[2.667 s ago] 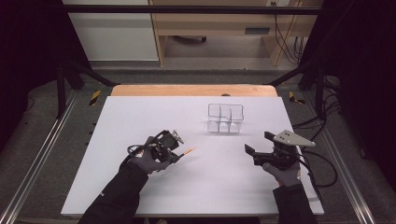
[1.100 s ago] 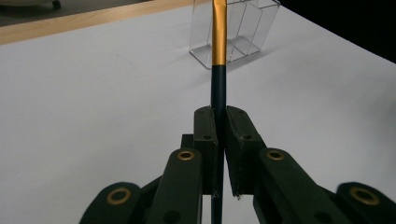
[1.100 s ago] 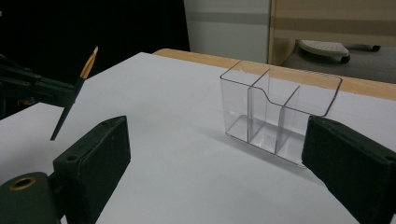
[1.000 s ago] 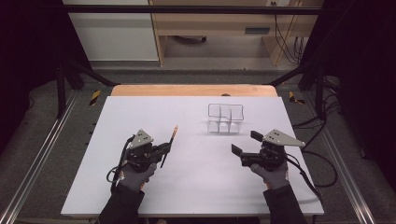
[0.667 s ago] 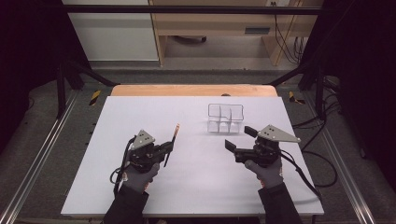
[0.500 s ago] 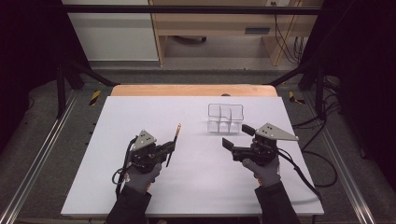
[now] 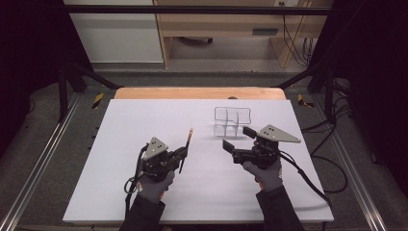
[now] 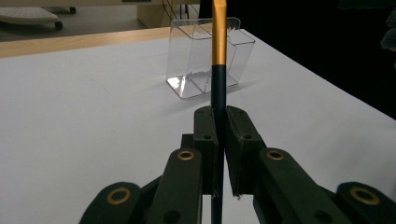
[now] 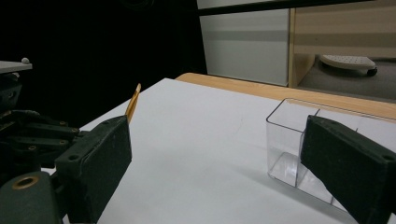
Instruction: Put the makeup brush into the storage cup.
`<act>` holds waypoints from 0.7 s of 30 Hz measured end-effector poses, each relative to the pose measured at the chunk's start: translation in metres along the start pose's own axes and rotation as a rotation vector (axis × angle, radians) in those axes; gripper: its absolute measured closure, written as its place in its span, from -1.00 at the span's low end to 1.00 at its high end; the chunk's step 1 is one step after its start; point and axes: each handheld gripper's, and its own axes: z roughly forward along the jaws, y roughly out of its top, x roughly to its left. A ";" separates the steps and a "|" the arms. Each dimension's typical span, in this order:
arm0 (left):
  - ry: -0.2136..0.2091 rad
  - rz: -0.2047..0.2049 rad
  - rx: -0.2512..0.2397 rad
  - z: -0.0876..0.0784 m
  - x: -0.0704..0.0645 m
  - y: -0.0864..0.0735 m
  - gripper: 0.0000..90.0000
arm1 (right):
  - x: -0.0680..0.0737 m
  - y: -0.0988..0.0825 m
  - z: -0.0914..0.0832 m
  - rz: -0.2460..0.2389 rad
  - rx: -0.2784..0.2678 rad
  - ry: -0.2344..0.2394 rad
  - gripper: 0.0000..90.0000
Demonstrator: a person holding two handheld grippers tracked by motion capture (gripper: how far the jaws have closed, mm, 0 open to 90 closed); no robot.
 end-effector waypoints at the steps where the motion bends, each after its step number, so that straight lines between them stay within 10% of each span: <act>1: 0.006 0.003 0.000 0.001 -0.001 -0.001 0.83 | 0.001 0.000 0.001 0.002 0.001 0.002 -0.79; 21: -0.013 -0.022 -0.027 0.014 -0.015 -0.017 0.83 | 0.015 -0.017 0.033 0.053 0.042 0.054 -0.68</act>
